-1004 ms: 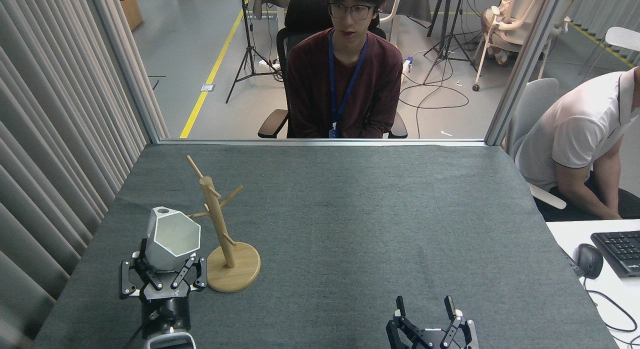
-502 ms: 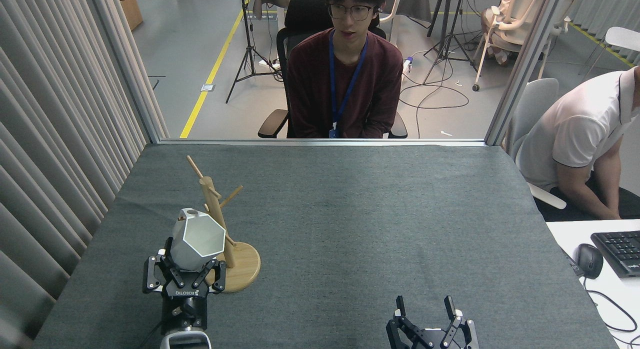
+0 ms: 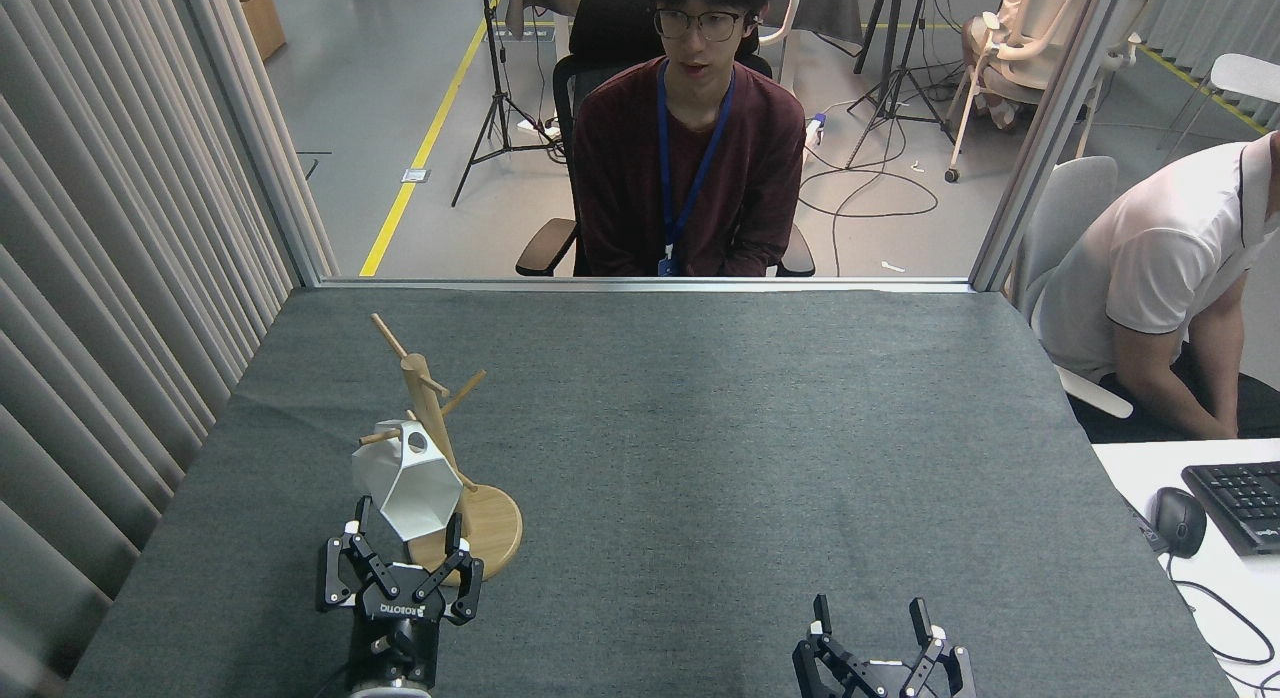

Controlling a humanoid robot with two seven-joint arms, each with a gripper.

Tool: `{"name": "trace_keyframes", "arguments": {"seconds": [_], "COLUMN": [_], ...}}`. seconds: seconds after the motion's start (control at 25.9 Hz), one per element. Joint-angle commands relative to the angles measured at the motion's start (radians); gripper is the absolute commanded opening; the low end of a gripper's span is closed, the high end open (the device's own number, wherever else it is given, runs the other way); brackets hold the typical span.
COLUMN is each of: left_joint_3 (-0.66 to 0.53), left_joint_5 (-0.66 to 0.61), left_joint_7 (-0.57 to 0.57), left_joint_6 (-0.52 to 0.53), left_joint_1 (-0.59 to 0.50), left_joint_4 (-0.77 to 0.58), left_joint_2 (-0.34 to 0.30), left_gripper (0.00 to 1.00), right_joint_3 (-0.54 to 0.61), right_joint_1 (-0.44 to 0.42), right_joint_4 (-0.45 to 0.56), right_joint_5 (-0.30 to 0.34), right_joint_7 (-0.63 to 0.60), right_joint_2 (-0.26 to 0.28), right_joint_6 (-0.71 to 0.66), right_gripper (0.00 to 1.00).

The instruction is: Hang cup on storage rack

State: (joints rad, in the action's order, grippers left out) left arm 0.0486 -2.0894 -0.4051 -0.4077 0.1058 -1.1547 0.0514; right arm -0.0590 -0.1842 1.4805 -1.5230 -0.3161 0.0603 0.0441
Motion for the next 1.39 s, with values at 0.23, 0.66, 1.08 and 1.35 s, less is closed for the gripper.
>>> {"name": "trace_keyframes", "arguments": {"seconds": [0.23,0.66,1.08,1.35], "left_joint_3": [-0.026,-0.049,-0.044,-0.042], "left_joint_5": [0.204,0.601,0.601,0.601], "left_joint_7": [0.017,0.184,0.181,0.180], "left_joint_6": [0.247,0.514,0.504,0.504], "left_joint_1": [-0.192,-0.341,-0.333,-0.331], "left_joint_4": [-0.273,-0.519,-0.516,-0.516], "left_joint_2": [-0.044,-0.077,-0.070,-0.058], "left_gripper": [1.00,1.00,0.99,1.00], "right_joint_3": [0.002,0.002,0.002,0.002], "right_joint_1": [-0.001,-0.003,-0.003,0.000], "right_joint_4": [0.009,0.018,0.017,0.017], "right_joint_5": [0.000,-0.002,-0.002,-0.006], "right_joint_7": [0.000,0.000,-0.001,-0.003], "right_joint_2": [0.001,0.016,0.029,0.033], "right_joint_6": [-0.020,-0.039,-0.033,-0.036], "right_gripper": [0.99,0.99,0.99,0.99]}}
